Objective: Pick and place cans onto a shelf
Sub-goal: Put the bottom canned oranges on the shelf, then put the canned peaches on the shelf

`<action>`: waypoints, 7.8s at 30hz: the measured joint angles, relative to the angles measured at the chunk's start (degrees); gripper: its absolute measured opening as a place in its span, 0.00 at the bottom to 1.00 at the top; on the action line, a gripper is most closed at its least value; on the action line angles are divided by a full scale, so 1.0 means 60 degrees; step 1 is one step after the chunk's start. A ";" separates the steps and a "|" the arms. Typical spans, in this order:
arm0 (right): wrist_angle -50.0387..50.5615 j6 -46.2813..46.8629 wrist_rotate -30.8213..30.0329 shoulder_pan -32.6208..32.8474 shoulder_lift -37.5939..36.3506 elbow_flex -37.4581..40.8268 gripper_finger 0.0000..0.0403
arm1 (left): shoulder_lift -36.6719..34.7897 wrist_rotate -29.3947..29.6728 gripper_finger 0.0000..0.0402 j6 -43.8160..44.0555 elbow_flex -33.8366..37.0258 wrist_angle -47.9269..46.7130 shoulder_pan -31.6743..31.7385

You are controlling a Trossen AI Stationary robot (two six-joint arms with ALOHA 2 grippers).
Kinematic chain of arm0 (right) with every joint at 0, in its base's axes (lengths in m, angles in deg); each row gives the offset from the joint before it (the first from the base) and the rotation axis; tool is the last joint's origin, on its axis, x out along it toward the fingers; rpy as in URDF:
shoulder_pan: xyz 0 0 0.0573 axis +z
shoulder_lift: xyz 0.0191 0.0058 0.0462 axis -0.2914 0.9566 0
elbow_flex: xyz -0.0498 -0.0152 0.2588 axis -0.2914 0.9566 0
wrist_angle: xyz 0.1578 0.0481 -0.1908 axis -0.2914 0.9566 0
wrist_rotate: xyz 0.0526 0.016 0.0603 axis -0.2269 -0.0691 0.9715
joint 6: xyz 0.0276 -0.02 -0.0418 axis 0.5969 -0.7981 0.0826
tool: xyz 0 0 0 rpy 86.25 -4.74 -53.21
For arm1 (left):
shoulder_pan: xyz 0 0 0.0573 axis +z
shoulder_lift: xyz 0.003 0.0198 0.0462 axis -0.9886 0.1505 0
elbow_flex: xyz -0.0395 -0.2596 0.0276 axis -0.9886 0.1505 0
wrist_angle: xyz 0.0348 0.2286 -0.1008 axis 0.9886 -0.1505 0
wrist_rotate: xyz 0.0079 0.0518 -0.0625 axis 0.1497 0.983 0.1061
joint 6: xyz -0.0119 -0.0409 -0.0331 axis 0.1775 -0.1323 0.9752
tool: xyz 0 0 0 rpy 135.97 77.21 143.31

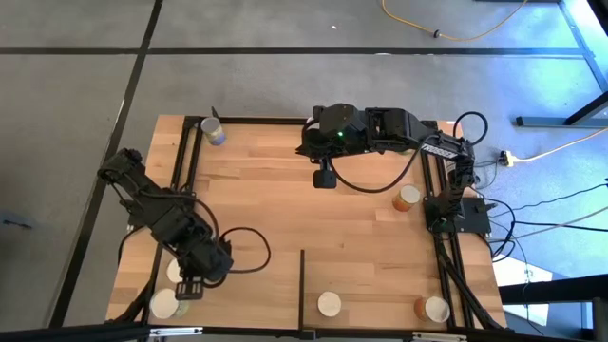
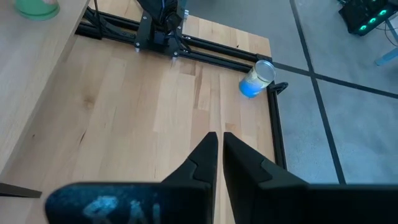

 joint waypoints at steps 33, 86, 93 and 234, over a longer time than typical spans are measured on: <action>0.1832 0.0311 0.0010 -0.0512 -0.0651 0.0182 0.07 | -0.3606 0.7931 0.00 -0.0561 -0.0016 -0.0530 0.0002; -0.1437 0.5255 -0.3238 -0.1083 -0.3723 0.5366 0.07 | -0.9158 1.4489 0.14 0.0692 0.2910 -0.0540 0.0671; -0.1439 0.5501 -0.2473 -0.1805 -0.3708 0.5366 0.07 | -0.9587 1.5475 0.13 0.0155 0.2761 -0.0539 0.0982; -0.2268 0.1239 0.3104 -0.2787 -0.2228 0.5359 0.07 | -0.4057 0.4474 0.13 -0.6163 0.6594 0.4611 1.5625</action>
